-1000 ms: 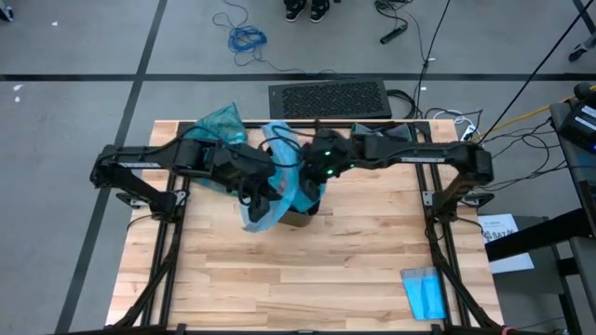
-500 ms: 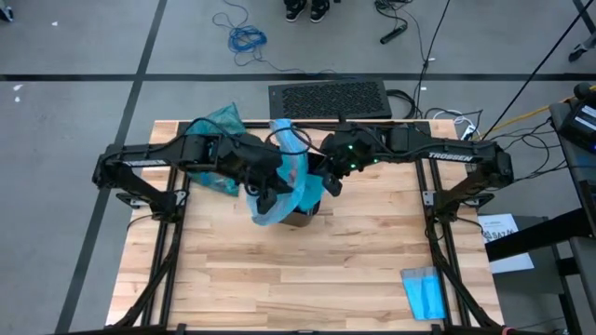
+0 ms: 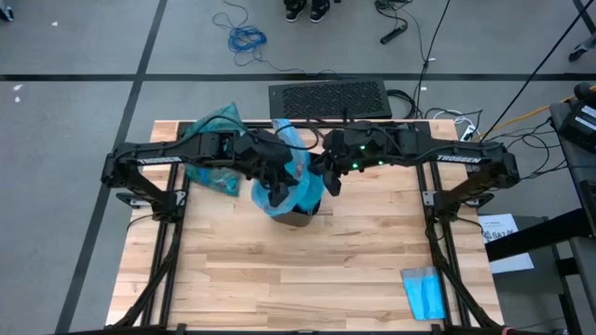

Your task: Place trash/remove bag and relplace

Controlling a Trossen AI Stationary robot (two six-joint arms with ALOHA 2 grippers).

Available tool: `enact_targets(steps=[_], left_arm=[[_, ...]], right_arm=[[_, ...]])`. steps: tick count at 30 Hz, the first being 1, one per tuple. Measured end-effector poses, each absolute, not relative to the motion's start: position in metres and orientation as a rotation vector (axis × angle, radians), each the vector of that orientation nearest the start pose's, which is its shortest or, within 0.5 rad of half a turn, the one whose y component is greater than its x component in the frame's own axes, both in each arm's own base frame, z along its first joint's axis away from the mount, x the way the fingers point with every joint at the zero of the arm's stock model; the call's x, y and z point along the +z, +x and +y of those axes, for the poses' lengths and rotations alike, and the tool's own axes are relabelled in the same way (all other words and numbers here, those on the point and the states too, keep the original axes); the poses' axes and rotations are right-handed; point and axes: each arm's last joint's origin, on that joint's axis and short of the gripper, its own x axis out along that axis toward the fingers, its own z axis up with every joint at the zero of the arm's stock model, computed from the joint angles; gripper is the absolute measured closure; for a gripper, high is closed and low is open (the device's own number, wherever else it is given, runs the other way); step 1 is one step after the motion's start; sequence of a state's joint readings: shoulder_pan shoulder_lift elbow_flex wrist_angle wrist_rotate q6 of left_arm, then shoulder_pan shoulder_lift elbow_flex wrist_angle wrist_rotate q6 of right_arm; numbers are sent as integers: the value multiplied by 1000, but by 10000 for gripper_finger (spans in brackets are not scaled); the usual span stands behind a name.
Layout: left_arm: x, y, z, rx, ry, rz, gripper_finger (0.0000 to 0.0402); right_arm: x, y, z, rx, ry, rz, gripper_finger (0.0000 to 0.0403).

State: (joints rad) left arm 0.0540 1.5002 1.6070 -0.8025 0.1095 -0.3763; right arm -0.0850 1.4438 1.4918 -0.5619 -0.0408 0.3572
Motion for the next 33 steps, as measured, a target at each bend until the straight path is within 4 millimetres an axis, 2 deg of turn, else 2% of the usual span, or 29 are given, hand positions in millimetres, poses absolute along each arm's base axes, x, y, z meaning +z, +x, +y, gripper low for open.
enact_targets(steps=[4,9,14,18,23,28,33], left_arm=[[389,313,14,93,-414,701,402],[390,313,15,145,-401,686,392],[392,315,16,149,-391,659,350],[394,316,16,143,-390,631,306],[395,317,16,147,-388,623,264],[395,317,17,166,-361,620,251],[395,317,17,173,-348,618,250]], right_arm=[[395,304,-21,-102,375,491,370],[393,290,-19,-105,434,428,295],[382,291,-28,-133,559,313,221],[378,297,-37,-159,615,264,188],[373,303,-40,-171,643,269,179],[376,304,-41,-166,665,234,184],[372,307,-43,-181,682,248,237]])
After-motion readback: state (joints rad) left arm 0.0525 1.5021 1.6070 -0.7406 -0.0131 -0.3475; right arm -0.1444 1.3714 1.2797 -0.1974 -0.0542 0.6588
